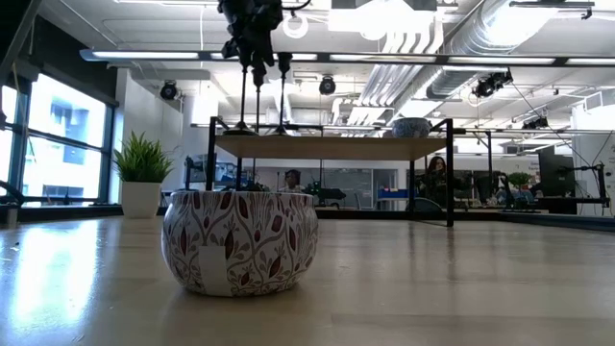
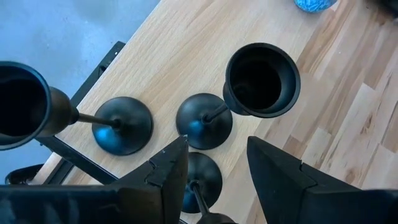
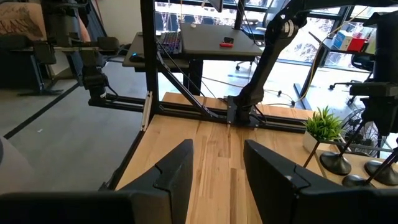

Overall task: Pick & Place candle stick holders
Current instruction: Put the red patterned scented candle on the shelf

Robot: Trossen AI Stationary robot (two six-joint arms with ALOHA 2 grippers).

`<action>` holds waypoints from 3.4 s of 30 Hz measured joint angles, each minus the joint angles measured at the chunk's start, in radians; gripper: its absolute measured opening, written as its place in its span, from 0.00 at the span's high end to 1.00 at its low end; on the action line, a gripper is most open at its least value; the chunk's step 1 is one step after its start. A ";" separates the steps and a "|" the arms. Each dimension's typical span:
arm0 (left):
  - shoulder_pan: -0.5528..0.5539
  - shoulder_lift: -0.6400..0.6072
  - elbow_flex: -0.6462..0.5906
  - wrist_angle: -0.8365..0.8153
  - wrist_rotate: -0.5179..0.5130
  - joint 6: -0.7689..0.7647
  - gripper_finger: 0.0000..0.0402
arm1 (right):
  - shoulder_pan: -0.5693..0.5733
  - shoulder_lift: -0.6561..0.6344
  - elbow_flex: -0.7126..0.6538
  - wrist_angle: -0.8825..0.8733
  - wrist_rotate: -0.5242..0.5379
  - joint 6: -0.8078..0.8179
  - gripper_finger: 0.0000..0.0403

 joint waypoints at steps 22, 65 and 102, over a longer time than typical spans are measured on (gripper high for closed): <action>0.000 -0.015 0.113 -0.026 -0.010 0.026 0.60 | 0.000 0.000 0.000 -0.014 -0.003 0.011 0.66; -0.432 -0.169 0.255 -0.177 0.103 -0.069 0.23 | 0.000 0.021 0.000 -0.013 -0.023 0.043 0.66; -0.583 -0.169 0.254 -0.204 -0.273 -0.060 0.12 | 0.000 0.240 0.000 0.250 0.105 0.208 0.66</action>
